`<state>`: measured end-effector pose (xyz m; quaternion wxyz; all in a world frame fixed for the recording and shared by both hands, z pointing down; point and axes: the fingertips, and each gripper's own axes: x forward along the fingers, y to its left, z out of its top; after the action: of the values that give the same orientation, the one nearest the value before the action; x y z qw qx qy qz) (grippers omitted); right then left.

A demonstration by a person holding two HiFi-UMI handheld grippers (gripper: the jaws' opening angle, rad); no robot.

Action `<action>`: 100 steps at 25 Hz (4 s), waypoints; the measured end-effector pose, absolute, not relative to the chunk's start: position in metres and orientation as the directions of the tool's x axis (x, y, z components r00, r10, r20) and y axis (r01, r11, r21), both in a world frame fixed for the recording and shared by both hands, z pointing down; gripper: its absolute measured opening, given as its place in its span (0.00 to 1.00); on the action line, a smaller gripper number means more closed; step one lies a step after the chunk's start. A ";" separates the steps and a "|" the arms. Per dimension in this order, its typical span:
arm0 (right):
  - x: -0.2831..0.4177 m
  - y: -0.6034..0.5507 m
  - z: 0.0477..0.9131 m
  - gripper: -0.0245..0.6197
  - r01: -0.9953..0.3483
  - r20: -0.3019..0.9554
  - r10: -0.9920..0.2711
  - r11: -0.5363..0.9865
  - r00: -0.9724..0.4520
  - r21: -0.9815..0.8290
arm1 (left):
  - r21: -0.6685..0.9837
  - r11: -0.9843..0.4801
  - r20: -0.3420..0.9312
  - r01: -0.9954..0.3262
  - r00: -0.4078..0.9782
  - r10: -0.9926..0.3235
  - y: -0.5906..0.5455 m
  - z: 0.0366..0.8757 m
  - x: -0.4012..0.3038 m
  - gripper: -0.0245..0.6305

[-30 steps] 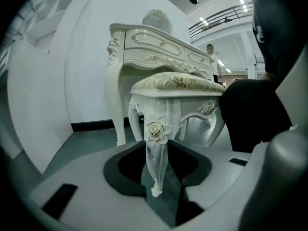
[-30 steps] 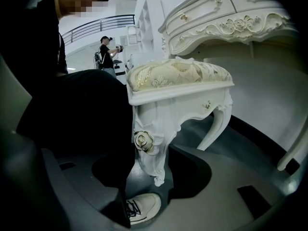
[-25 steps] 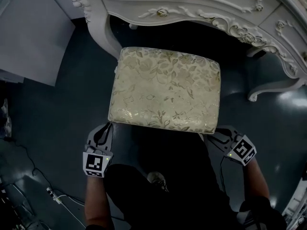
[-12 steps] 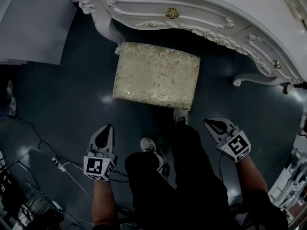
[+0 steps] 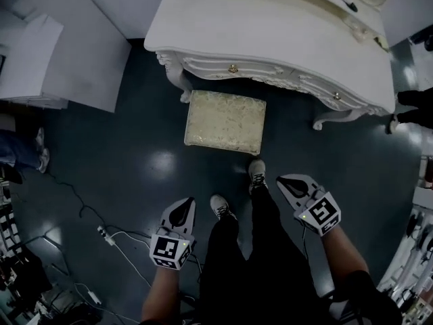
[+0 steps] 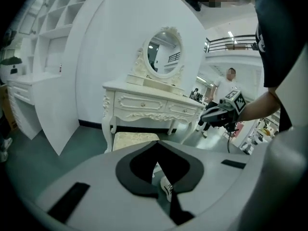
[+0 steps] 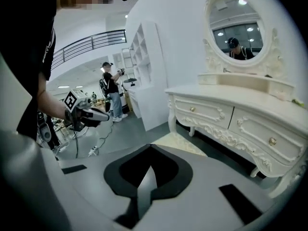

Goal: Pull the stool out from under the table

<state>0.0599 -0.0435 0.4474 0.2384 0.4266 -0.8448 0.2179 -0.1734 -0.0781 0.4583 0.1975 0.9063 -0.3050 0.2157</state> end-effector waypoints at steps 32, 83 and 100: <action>0.066 0.196 0.243 0.08 -0.783 0.390 -0.684 0.583 -0.616 -0.214 | 0.251 -0.819 0.448 -0.515 0.812 -0.374 0.173 0.282 -0.017 0.05; 0.059 0.269 0.237 0.08 -0.735 0.345 -0.649 0.602 -0.678 -0.312 | 0.272 -0.827 0.395 -0.492 0.841 -0.370 0.242 0.249 0.010 0.05; 0.082 0.270 0.245 0.08 -0.749 0.344 -0.665 0.585 -0.663 -0.312 | 0.287 -0.836 0.410 -0.468 0.849 -0.335 0.241 0.257 0.037 0.05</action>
<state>0.0824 0.2700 0.2446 0.0951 0.3993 -0.8851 0.2194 0.0370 0.2409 0.2570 0.1918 0.9421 -0.2131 0.1740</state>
